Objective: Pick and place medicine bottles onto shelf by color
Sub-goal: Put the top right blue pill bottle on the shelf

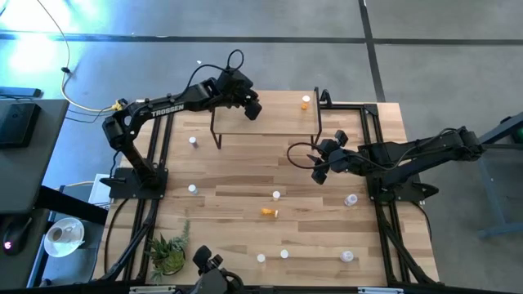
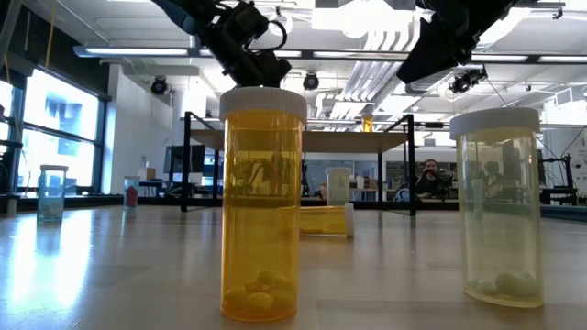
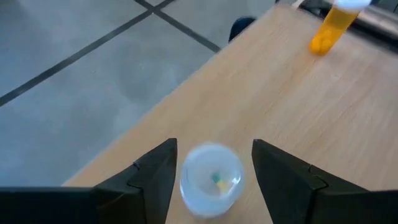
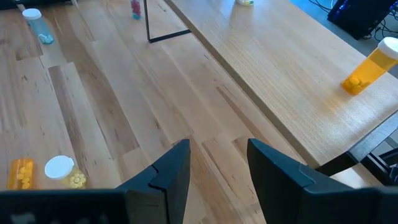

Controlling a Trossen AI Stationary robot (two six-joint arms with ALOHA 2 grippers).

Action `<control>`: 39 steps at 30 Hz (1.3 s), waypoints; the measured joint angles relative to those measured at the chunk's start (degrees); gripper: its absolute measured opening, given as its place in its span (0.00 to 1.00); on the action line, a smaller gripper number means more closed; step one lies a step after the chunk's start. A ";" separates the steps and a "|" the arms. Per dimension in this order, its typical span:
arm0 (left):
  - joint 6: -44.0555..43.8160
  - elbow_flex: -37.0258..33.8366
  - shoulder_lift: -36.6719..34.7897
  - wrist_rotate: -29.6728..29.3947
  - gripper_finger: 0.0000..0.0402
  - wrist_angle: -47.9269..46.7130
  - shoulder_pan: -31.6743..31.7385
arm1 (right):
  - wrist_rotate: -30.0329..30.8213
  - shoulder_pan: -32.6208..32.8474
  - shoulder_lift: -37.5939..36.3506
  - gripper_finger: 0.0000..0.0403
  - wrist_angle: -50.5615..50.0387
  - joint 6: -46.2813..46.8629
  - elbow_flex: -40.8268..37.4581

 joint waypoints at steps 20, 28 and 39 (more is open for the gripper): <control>7.53 10.15 -7.50 2.61 0.49 -12.40 -6.43 | 1.80 0.00 0.00 0.37 -0.33 -0.57 0.02; 8.49 2.93 -12.26 2.92 0.49 -9.43 -12.75 | 2.89 0.00 0.00 0.37 -0.17 -0.61 0.02; 4.49 -16.08 -18.32 4.49 0.49 6.00 -19.82 | 4.35 0.02 -2.67 0.37 -0.20 -1.03 0.04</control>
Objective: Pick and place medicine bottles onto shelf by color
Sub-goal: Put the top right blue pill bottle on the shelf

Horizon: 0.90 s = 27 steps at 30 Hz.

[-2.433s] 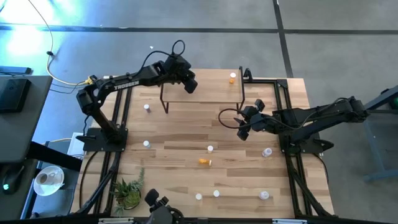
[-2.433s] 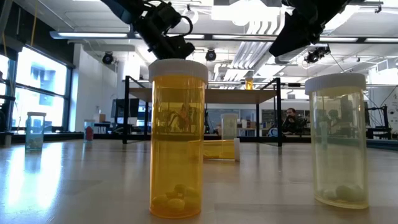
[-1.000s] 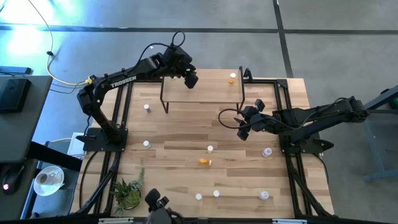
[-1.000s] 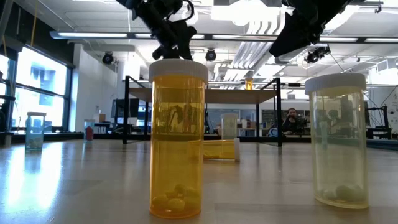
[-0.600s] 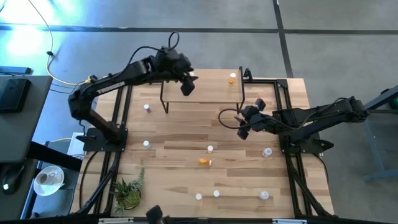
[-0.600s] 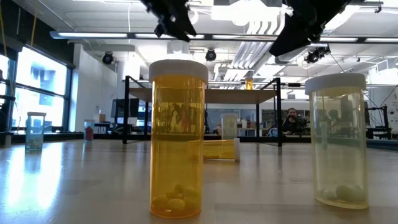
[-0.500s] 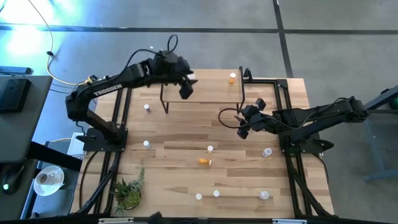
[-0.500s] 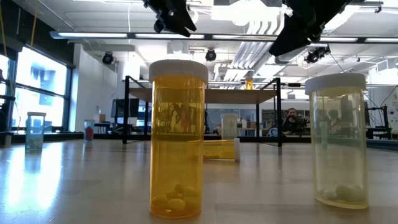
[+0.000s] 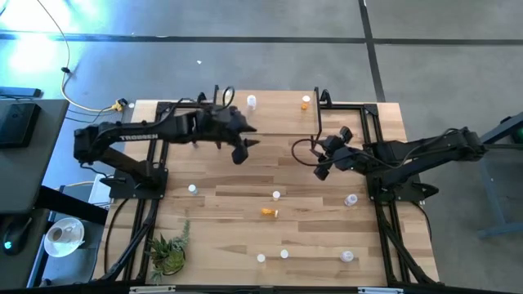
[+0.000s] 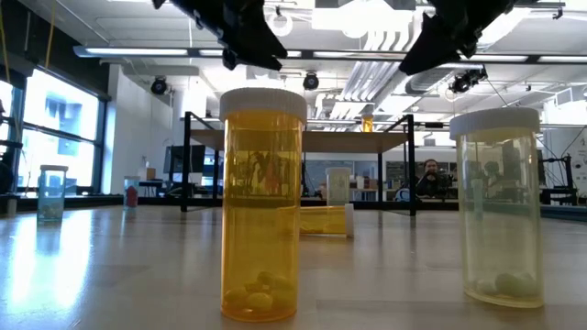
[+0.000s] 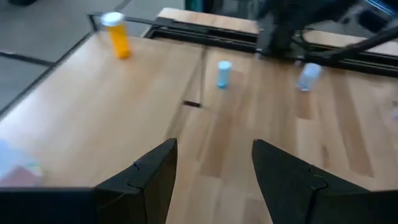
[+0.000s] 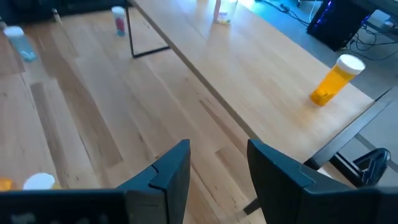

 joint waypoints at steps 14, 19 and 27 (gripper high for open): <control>-4.99 -21.57 -7.22 1.41 0.49 28.73 -5.33 | 3.61 -0.36 -13.00 0.37 0.00 1.37 0.00; -4.96 -21.23 -8.94 3.51 0.49 30.11 -5.25 | 3.82 -2.47 -18.89 0.37 0.15 2.78 0.00; -4.07 -21.21 -11.23 3.48 0.49 29.90 -5.25 | 3.81 -8.25 -22.50 0.37 -5.97 4.08 5.62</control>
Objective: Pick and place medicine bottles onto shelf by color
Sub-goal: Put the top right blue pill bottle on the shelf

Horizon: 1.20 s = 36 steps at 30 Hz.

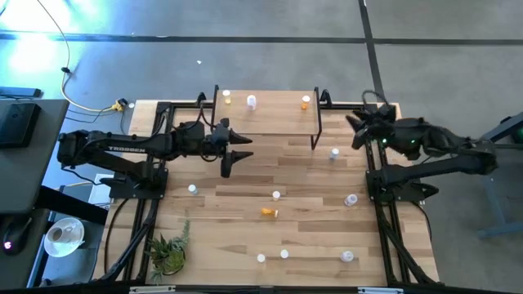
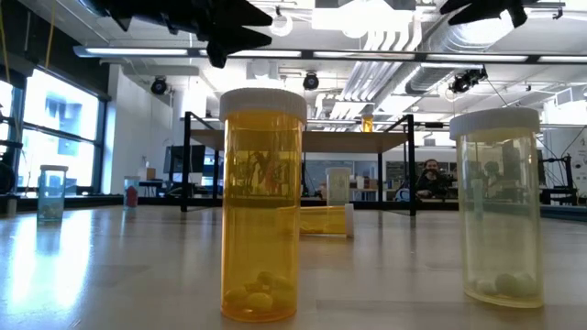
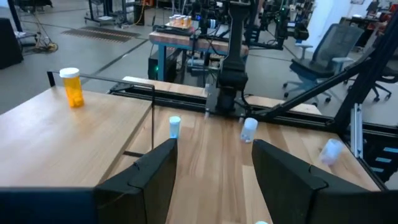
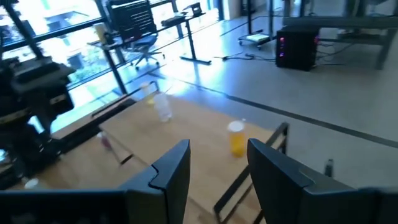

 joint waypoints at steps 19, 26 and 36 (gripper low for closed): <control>-0.08 0.00 -0.22 0.01 0.49 -2.25 0.00 | -10.00 -12.51 14.29 0.37 -38.94 29.28 6.19; 0.00 0.00 -0.20 0.00 0.49 -2.25 0.00 | -17.20 -12.91 14.26 0.37 -37.71 31.62 0.27; 0.00 0.00 -0.17 0.00 0.49 -2.25 0.00 | -28.57 -12.91 14.36 0.37 -27.73 24.95 -7.96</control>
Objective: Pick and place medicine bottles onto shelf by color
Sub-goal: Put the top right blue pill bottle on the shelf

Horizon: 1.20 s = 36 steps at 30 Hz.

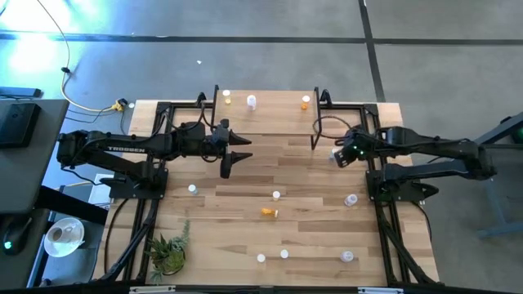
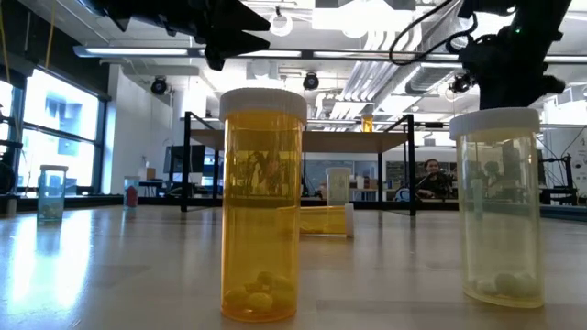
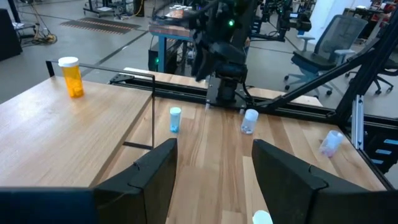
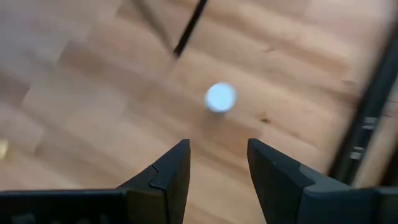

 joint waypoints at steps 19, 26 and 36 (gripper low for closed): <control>0.00 0.00 0.04 -0.19 0.49 0.04 0.00 | -2.38 -0.10 5.59 0.46 12.90 -13.95 -4.62; 0.00 0.00 0.04 -0.24 0.49 -0.60 0.00 | 0.53 -3.32 11.00 0.47 12.79 -12.44 -4.62; 0.02 0.00 0.04 -0.24 0.49 -1.27 0.00 | 1.83 -5.53 14.27 0.47 14.19 -11.38 -4.62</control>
